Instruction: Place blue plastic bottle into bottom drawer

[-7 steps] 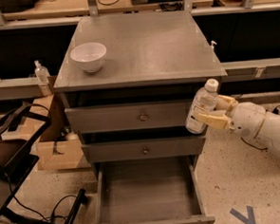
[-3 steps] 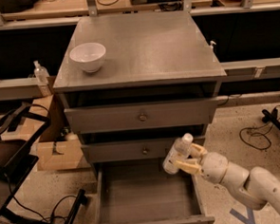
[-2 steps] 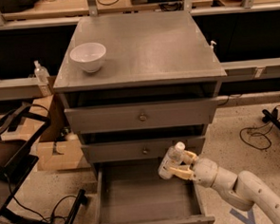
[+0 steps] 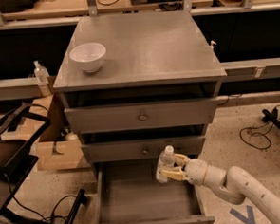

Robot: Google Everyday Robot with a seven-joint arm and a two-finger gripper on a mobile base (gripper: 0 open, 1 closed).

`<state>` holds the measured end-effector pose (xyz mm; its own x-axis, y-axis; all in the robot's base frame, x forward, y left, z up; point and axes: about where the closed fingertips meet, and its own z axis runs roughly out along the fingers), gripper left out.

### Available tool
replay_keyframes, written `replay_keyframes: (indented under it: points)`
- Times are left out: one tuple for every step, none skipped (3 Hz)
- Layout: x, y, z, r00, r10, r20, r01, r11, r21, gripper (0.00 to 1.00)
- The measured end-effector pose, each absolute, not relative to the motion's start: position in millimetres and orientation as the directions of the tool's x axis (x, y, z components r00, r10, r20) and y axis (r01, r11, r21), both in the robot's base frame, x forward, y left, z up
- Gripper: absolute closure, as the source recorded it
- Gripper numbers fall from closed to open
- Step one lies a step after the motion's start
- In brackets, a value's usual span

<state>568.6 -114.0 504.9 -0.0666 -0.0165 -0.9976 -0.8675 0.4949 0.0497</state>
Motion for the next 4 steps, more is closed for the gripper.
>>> replay_keyframes:
  points:
    - [569, -108, 500, -0.074, -0.006, -0.997, -0.872, 0.485, 0.062, 1.0]
    - [576, -89, 455, -0.112, -0.004, -0.994, -0.89, 0.445, 0.098, 1.0]
    - [587, -59, 398, -0.143, -0.04, -0.989, -0.921, 0.37, 0.118, 1.0]
    - [593, -30, 353, -0.153, -0.071, -0.986, -0.941, 0.314, 0.124, 1.0]
